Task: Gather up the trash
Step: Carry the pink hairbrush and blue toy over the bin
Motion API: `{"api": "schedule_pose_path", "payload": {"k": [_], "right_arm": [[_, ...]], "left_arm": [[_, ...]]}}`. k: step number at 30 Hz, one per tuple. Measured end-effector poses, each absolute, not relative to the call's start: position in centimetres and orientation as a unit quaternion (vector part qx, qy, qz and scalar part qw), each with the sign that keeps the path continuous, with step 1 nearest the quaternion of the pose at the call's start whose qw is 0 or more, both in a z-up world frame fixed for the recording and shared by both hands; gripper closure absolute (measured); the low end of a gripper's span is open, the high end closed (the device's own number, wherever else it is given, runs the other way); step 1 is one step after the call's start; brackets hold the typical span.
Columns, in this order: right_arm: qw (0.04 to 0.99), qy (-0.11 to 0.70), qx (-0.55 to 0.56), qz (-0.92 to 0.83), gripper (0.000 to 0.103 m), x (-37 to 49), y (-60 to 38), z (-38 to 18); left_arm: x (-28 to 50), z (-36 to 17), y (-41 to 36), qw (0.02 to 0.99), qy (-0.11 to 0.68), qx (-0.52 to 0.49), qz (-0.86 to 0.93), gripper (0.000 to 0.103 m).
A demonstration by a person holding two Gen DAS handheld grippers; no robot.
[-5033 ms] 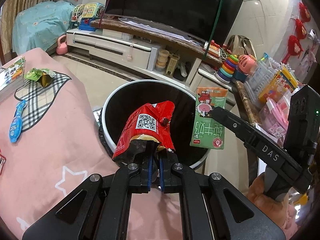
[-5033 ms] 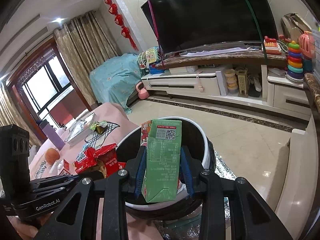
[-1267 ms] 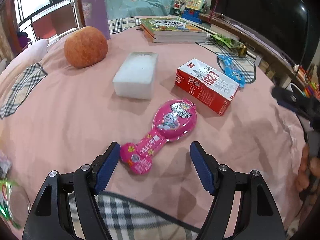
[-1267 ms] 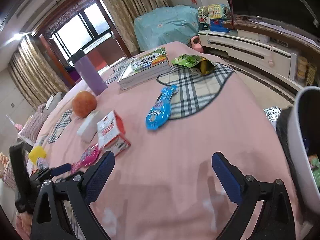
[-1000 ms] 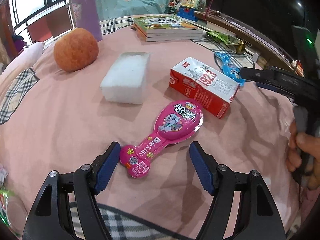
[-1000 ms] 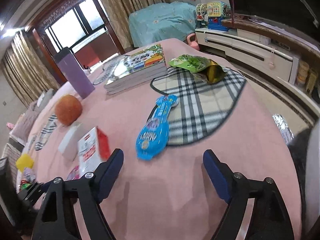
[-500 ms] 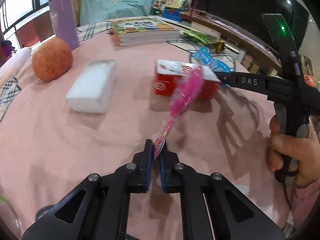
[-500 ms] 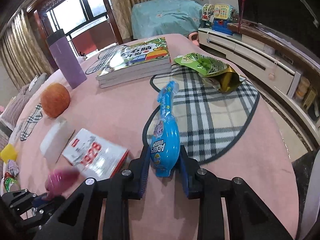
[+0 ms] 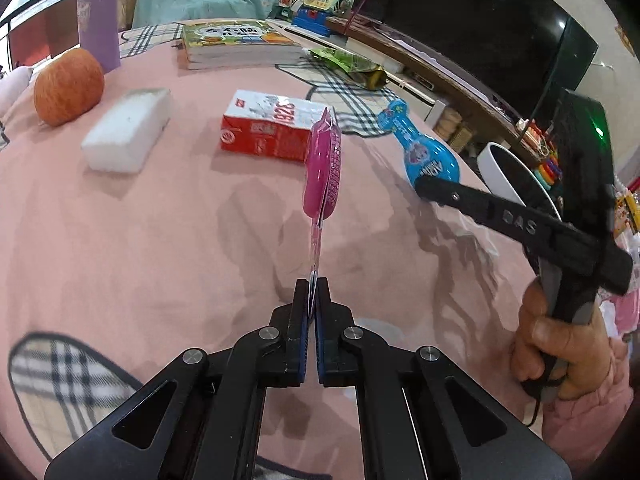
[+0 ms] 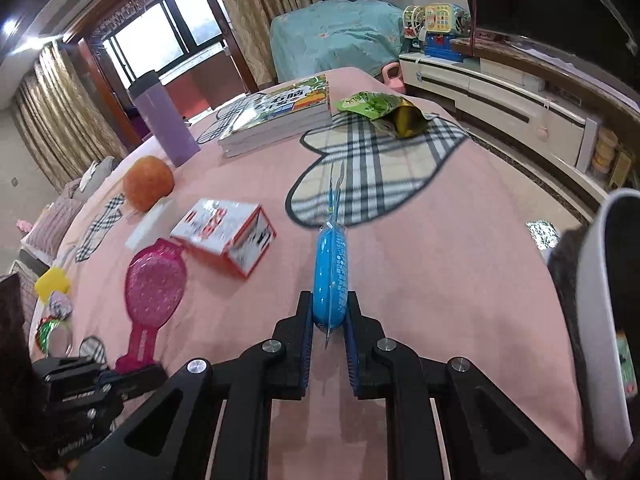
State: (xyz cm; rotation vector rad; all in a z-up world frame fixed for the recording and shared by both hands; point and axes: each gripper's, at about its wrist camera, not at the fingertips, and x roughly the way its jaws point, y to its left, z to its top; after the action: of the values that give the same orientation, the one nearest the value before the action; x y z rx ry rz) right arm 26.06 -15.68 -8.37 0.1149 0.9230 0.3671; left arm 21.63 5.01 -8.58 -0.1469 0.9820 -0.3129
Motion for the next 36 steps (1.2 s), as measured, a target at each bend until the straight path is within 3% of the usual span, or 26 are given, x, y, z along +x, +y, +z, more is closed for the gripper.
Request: {"api": "schedule_pose_path", "payload": {"k": [36], "right_arm": [[0.91,0.383,0.11,0.113,0.089,14.4,-27.3,-4.5]], "left_arm": [[17.5,-6.2,-7.7,0.863,0.447,-0.023,-0.232,0.101]]}}
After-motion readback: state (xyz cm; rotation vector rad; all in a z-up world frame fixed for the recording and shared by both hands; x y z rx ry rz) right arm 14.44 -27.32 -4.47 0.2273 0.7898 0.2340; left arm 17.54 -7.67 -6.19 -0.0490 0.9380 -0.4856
